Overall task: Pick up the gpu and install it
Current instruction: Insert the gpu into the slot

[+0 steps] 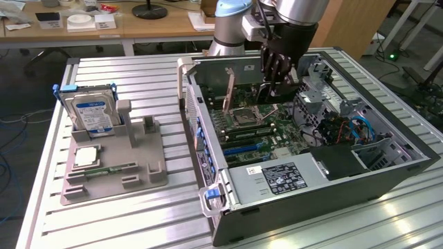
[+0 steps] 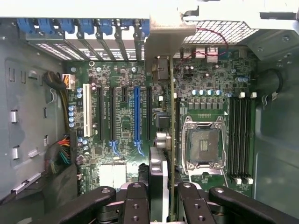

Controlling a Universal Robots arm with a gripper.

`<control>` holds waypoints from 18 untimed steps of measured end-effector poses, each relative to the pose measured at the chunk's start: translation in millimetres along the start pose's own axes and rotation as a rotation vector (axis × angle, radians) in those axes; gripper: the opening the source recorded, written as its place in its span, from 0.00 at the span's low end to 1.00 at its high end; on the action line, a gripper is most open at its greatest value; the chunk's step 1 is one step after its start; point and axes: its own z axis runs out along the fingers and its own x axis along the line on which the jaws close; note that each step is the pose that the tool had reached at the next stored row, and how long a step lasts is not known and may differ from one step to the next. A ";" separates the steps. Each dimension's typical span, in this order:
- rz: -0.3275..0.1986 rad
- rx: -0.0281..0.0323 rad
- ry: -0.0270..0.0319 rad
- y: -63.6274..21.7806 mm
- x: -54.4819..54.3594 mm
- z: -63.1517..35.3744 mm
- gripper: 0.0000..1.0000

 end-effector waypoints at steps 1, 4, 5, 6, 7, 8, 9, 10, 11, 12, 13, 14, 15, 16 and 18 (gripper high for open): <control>0.000 0.0000 0.0000 0.0 1.1 0.0 0.28; 0.000 0.0000 0.0001 0.0 5.2 -0.2 0.28; 0.000 0.0000 0.0000 0.0 6.5 -0.2 0.28; 0.000 0.0000 0.0000 0.0 7.6 -0.1 0.28; 0.000 0.0000 -0.0001 0.1 8.2 0.2 0.28; 0.000 0.0001 -0.0001 0.2 8.5 0.7 0.28; 0.000 0.0001 -0.0001 0.3 8.6 1.4 0.28; 0.000 0.0000 0.0001 0.6 8.7 2.3 0.28; 0.000 0.0001 0.0000 1.0 8.8 3.4 0.28; 0.000 0.0000 0.0001 1.5 8.8 4.6 0.28; 0.000 -0.0001 0.0001 2.1 8.9 5.7 0.28; 0.000 -0.0001 0.0001 2.7 9.0 6.9 0.28; 0.000 -0.0001 0.0001 3.3 9.0 7.9 0.28; 0.000 -0.0001 0.0001 3.9 9.1 8.9 0.28; 0.000 -0.0001 0.0001 5.1 9.2 10.7 0.28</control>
